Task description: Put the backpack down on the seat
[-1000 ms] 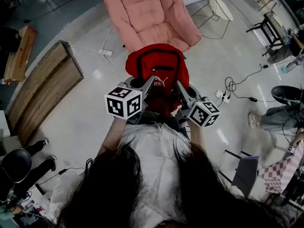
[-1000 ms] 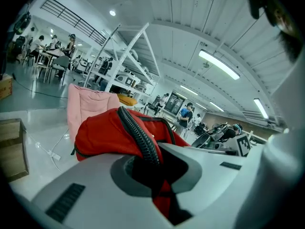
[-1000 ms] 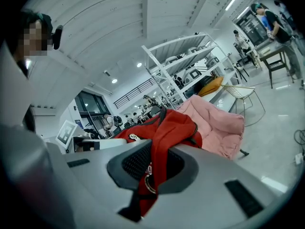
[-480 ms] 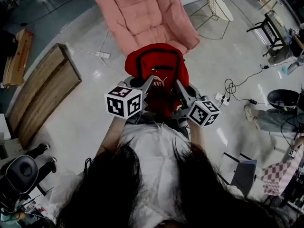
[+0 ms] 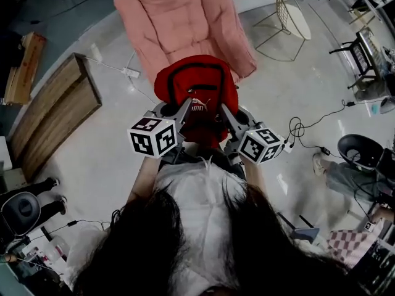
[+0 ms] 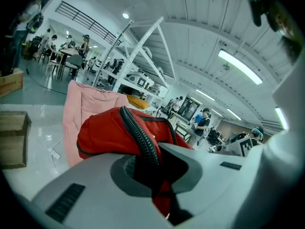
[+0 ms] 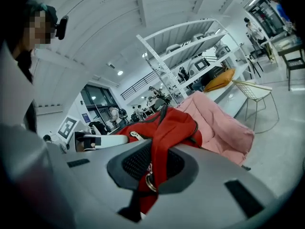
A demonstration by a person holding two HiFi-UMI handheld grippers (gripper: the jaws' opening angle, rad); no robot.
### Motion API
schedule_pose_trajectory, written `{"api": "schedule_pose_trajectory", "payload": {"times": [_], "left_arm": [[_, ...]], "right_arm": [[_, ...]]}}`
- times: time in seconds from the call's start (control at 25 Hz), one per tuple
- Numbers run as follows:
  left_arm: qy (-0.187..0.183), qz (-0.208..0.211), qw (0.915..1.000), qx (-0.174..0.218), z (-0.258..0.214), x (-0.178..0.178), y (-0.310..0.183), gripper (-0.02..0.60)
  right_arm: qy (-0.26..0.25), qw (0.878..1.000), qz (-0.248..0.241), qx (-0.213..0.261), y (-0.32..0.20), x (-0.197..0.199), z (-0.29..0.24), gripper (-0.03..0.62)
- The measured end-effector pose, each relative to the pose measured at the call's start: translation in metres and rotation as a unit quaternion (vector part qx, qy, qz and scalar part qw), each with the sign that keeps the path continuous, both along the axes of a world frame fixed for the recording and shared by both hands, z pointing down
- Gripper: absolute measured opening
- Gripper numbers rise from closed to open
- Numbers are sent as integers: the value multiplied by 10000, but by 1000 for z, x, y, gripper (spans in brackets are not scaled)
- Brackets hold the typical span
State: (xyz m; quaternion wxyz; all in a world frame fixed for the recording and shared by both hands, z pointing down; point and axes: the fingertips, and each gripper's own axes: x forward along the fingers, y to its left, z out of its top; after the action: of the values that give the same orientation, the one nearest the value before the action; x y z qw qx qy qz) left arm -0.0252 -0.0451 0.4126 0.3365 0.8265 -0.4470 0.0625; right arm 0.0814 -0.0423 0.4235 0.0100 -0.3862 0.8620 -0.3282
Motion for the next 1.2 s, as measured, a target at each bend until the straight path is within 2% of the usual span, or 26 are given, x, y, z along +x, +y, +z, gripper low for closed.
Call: {"api": "schedule_pose_trajectory", "payload": {"times": [0.24,0.52,0.88,1.2], "left_arm": [[-53,-443,9990,-69,-1,30,-37,44],[-240,-630,9977,-34,-1,49,-54,44],[-448,-630,9970,-86,-4,53,-80,44],[-409,-563,9969,-371,23,51,-133,44]], "right_arm": [[22,9992,-407,56,-42,31,-2,46],[-68,9980,-581,229,-68,49,-1,48],[-199,9981,-562,132,-94,52,0,48],[46,9981,-602,-100,-146,51,23,47]]}}
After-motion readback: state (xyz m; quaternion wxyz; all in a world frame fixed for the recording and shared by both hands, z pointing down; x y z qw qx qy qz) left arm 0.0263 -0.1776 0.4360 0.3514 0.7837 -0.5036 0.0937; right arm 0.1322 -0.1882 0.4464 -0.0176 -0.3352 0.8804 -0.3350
